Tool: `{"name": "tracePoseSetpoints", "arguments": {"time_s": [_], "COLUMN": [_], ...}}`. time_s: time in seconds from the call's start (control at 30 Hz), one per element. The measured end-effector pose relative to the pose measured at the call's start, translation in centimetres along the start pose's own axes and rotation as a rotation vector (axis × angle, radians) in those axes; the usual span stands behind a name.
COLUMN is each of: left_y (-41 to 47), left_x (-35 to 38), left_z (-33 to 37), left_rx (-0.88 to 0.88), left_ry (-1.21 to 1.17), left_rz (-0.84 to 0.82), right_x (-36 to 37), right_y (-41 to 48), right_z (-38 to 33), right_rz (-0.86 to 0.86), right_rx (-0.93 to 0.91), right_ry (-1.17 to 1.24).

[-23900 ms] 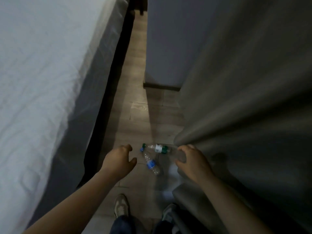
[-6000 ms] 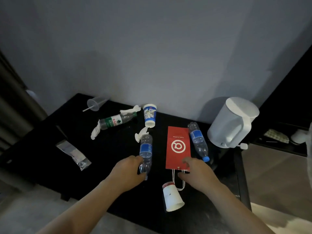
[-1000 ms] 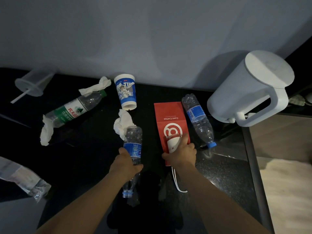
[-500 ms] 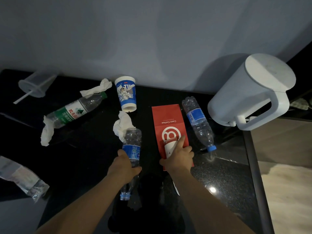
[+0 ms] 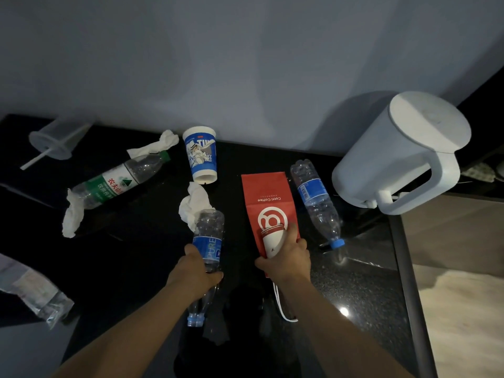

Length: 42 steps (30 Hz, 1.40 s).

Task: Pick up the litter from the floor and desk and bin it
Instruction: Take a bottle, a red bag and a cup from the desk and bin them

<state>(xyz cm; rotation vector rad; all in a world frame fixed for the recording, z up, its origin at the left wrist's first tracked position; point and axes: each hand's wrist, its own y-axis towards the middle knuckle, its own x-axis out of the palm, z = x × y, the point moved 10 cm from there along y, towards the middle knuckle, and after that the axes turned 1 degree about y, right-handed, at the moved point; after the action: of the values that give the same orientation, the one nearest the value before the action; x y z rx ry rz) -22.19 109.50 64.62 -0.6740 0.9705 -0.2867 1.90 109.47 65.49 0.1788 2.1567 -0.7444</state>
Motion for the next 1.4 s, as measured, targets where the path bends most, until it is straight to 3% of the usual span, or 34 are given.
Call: {"name": "tracePoseSetpoints", "arguments": {"time_s": [0.37, 0.8, 1.17, 1.4], "left_y": [-0.8, -4.6, -9.8, -15.4], "left_x": [-0.4, -5.1, -15.0, -17.9], "left_z": [0.7, 7.1, 14.7, 20.0], "left_rx": [0.079, 0.317, 0.64, 0.896], "left_ry": [0.008, -0.248, -0.285, -0.253], "left_rz": [0.013, 0.126, 0.157, 0.092], "right_x": [-2.3, -9.8, -19.1, -23.8], "right_y": [0.4, -4.1, -11.9, -19.8], "right_z": [0.9, -1.2, -6.5, -7.2], "right_rz": [-0.07, -0.017, 0.264, 0.503], "right_rx": [-0.028, -0.162, -0.275, -0.297], "right_ry": [0.311, 0.689, 0.764, 0.783]}}
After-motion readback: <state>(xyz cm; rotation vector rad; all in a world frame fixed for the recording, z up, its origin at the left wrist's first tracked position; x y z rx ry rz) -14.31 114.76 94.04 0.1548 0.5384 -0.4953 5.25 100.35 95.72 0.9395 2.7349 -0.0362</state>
